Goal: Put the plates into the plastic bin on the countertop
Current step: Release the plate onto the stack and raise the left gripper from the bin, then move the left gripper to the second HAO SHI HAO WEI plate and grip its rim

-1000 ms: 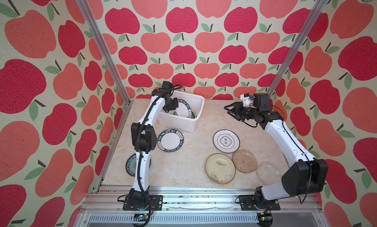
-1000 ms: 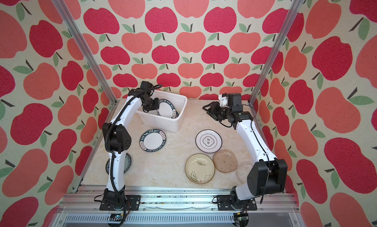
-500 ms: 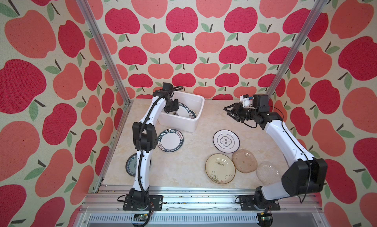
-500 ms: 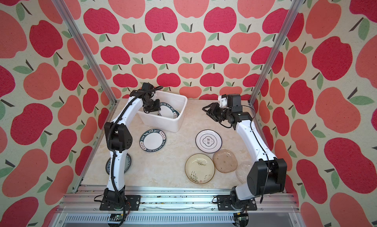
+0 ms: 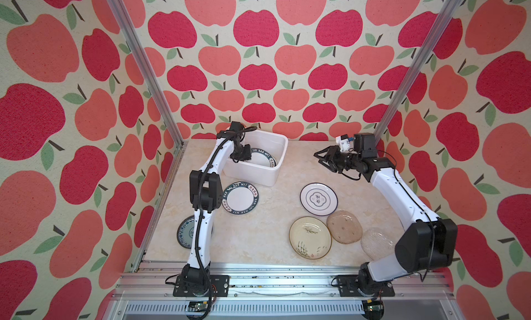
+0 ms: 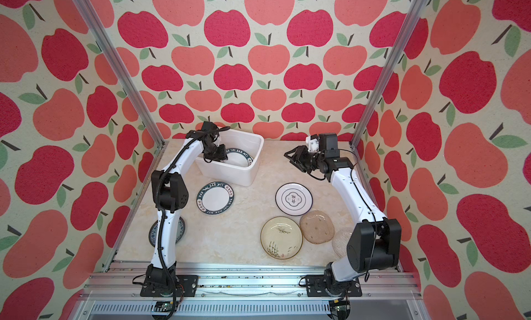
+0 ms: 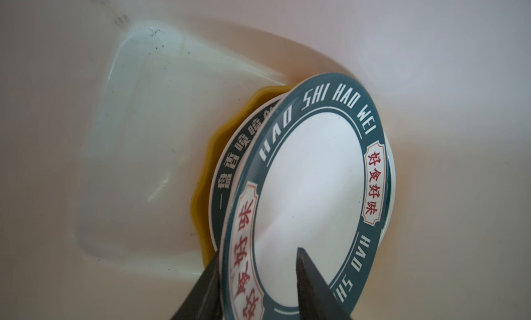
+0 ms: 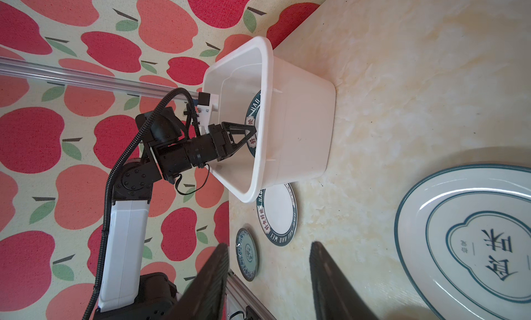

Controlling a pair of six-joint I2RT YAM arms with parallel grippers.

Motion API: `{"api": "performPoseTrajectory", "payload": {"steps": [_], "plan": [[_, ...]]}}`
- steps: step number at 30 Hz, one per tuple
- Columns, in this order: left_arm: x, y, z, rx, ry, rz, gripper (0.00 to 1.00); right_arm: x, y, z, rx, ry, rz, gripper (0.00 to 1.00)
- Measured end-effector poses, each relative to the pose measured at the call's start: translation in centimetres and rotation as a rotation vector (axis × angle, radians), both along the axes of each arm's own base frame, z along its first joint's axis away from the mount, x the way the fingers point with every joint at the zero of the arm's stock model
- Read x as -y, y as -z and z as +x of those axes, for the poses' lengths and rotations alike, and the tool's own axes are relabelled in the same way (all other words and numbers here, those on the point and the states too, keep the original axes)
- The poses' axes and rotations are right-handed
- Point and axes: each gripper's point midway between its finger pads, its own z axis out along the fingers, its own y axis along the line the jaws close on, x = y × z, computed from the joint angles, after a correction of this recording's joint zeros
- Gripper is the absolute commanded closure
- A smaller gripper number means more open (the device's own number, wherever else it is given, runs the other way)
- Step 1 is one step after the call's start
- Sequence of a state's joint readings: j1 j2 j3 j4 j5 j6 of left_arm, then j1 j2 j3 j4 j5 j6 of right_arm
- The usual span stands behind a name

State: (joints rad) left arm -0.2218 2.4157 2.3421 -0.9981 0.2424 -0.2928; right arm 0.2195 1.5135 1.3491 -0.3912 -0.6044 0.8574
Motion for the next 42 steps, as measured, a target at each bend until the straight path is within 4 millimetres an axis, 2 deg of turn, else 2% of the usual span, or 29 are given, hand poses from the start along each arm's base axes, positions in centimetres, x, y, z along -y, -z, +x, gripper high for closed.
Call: {"api": "performPoseTrajectory", "payload": {"steps": [3,9,14,19,21,23,25,28,31,33,36,39,42], "plan": [[-0.1,0.2,0.0,-0.001,-0.003,0.007,0.46,0.0,0.0,0.0,-0.001,-0.001,0.001,0.51],[-0.4,0.1,0.1,0.007,0.000,0.029,0.20,0.1,0.1,0.0,-0.005,-0.002,0.003,0.51],[-0.7,-1.0,0.8,0.046,0.003,0.045,0.12,0.2,0.7,0.1,-0.020,-0.008,-0.012,0.50],[-0.6,-3.9,2.2,0.140,-0.002,0.054,0.07,0.2,0.9,0.0,-0.023,-0.019,-0.029,0.50],[-0.6,-5.1,2.8,0.186,0.002,0.063,0.01,0.3,0.7,0.1,-0.010,-0.021,-0.041,0.49],[-0.4,-6.6,3.1,0.232,0.009,0.069,0.01,0.3,0.4,0.2,0.008,-0.026,-0.052,0.49],[0.0,-8.7,3.2,0.289,0.024,0.065,0.01,0.4,0.2,0.4,0.027,-0.027,-0.064,0.49],[0.4,-13.9,2.7,0.400,0.042,0.037,0.01,0.4,0.2,0.6,0.050,-0.020,-0.088,0.49],[0.2,-20.1,0.9,0.517,0.061,0.008,0.01,-0.1,0.0,1.0,0.094,-0.006,-0.123,0.49],[-0.6,-23.9,-1.1,0.580,0.061,-0.004,0.01,-1.1,-0.3,0.9,0.140,-0.011,-0.149,0.49],[-2.1,-27.8,-4.5,0.638,0.057,-0.010,0.01,-2.9,-0.7,0.1,0.212,-0.031,-0.174,0.50],[-3.5,-28.8,-8.3,0.647,0.049,-0.012,0.01,-4.7,-0.8,-1.1,0.310,-0.059,-0.203,0.49],[-4.3,-27.0,-12.4,0.619,0.055,-0.019,0.01,-6.1,-0.3,-2.6,0.404,-0.095,-0.235,0.49]]}}
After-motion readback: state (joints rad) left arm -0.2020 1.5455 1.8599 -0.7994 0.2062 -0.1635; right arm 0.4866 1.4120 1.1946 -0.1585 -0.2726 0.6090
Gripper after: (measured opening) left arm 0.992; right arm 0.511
